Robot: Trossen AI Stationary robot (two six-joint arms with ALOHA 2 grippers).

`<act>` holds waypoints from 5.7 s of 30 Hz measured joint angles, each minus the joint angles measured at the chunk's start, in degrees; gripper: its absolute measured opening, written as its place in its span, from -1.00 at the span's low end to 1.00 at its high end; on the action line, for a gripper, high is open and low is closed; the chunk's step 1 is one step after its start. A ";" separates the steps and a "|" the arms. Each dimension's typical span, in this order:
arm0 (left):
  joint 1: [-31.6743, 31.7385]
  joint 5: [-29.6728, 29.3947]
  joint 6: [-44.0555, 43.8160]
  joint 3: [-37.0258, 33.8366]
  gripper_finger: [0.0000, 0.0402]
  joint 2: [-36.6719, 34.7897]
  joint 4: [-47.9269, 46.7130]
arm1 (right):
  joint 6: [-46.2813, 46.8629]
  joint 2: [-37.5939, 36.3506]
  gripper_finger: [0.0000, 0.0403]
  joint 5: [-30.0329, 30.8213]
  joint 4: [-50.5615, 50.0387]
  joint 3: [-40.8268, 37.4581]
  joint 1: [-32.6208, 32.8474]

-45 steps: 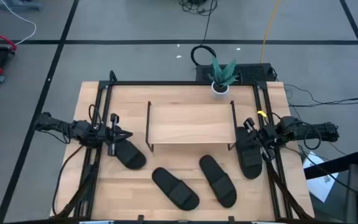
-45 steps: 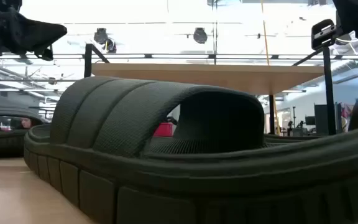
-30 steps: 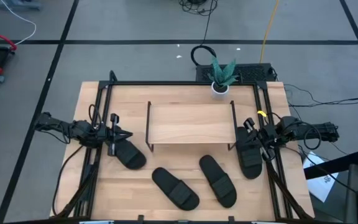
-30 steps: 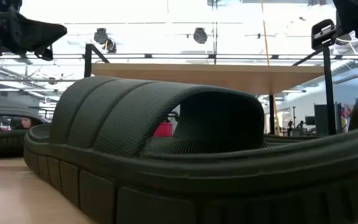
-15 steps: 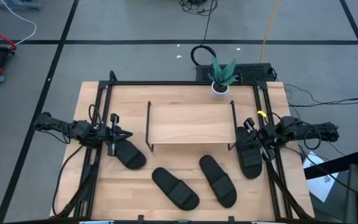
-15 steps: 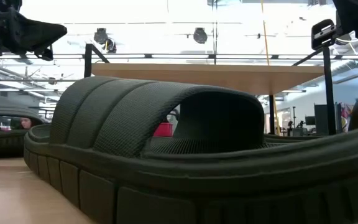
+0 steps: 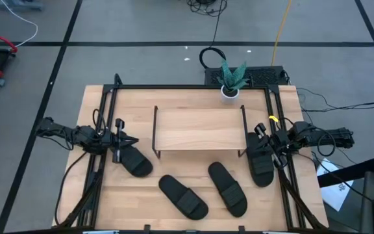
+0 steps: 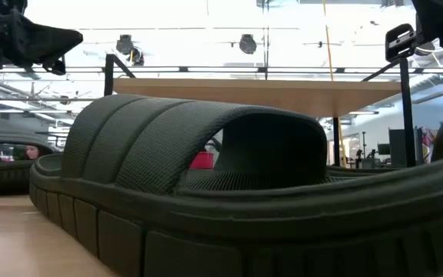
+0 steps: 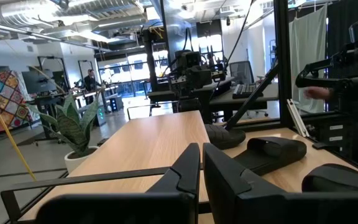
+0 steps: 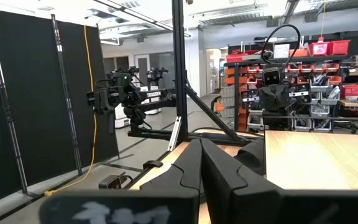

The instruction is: Pick and place slides into the shelf

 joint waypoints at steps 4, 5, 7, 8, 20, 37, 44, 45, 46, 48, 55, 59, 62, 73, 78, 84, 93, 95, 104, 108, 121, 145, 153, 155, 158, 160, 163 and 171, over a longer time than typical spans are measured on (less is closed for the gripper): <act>-0.02 0.02 0.00 0.00 -0.87 0.00 0.01 | 0.00 0.00 -1.00 0.00 0.00 0.00 0.02; -0.02 0.00 -0.01 0.00 -0.87 0.00 0.00 | 0.00 0.00 -1.00 -0.01 0.00 0.00 0.00; -0.01 0.01 -0.01 0.00 -0.87 0.00 0.00 | 0.00 -0.01 -1.00 0.00 -0.01 0.00 0.00; -0.02 0.02 0.00 0.00 -0.87 0.00 0.02 | 0.00 0.00 -1.00 -0.01 0.00 0.00 0.00; -0.02 0.01 0.00 0.00 -0.87 0.00 0.01 | 0.00 0.00 -1.00 0.00 0.00 0.00 0.00; 0.00 0.00 0.00 0.00 -0.87 0.00 0.00 | 0.00 0.00 -1.00 0.01 0.00 0.00 0.01; -0.02 0.00 0.00 0.00 -0.87 0.00 0.02 | 0.00 0.00 -1.00 -0.01 0.00 0.00 0.00; -0.02 0.02 -0.02 0.00 -0.87 0.00 0.02 | 0.00 0.00 -1.00 -0.01 0.00 0.00 0.02; -0.02 0.02 0.00 0.00 -0.87 0.00 0.02 | 0.00 0.00 -1.00 0.00 0.00 0.00 0.01; -0.01 0.02 0.00 0.00 -0.87 0.00 0.02 | 0.00 0.00 -1.00 -0.01 -0.01 0.00 0.01; 0.00 0.01 0.00 0.00 -0.87 -0.02 0.02 | 0.00 0.00 -1.00 0.01 0.00 0.00 0.02; 0.00 0.01 0.00 0.00 -0.87 -0.01 0.01 | 0.00 0.00 -1.00 -0.01 0.01 0.00 0.00; -0.01 0.02 0.00 0.00 -0.87 0.00 0.01 | -0.02 -0.01 -1.00 0.01 0.29 0.00 0.01; 0.00 0.07 -1.73 0.00 -0.87 0.00 0.04 | 0.00 0.05 -1.00 0.01 0.39 0.00 0.01; 0.00 0.09 -3.36 0.00 -0.87 0.00 0.43 | 2.46 0.05 -1.00 0.96 0.74 0.00 0.02; -0.02 0.12 -4.25 0.00 -0.87 -0.01 3.34 | 3.27 0.05 -1.00 6.37 1.24 0.00 -0.02; -0.01 -4.36 8.03 0.02 -0.87 0.04 5.99 | -6.20 1.41 -0.98 18.38 -5.66 9.08 -0.04; -0.01 -6.12 8.29 0.02 -0.87 0.04 5.96 | -6.71 2.96 -0.93 24.80 -11.98 13.81 -0.05; 0.00 -15.96 12.57 0.01 -0.87 0.04 6.43 | 3.20 15.98 -0.53 40.91 -41.31 36.13 -0.11; 0.00 -20.23 10.03 0.01 -0.87 0.04 6.29 | 10.23 23.43 -0.45 41.32 -53.11 44.27 -0.13; 0.00 -20.02 7.85 0.01 -0.87 0.04 6.55 | 22.78 36.56 -0.17 28.98 -83.27 52.98 -4.29; -0.02 -19.76 7.79 0.00 -0.87 0.04 6.29 | 16.17 43.90 0.10 -0.39 -76.44 32.23 -12.37; 0.00 -19.67 7.70 0.00 -0.87 0.04 5.89 | 13.20 47.57 0.10 -6.21 -72.76 30.15 -15.75; -0.01 -19.65 7.70 0.00 -0.87 0.04 5.75 | 11.87 48.20 0.10 -6.15 -73.19 29.93 -15.89; -0.01 -19.65 7.70 0.00 -0.87 0.04 4.99 | 10.36 47.85 0.10 -2.12 -73.01 29.88 -15.89; -0.01 -19.65 7.69 0.00 -0.87 0.04 4.41 | 9.54 46.79 0.10 1.24 -72.87 29.88 -15.89; -0.01 -19.65 7.34 0.00 -0.87 0.04 4.11 | 8.82 44.77 0.10 3.40 -72.89 29.88 -15.89; -0.02 -19.66 6.16 0.00 -0.87 0.04 3.81 | 10.51 39.55 0.10 -1.56 -73.22 29.88 -13.83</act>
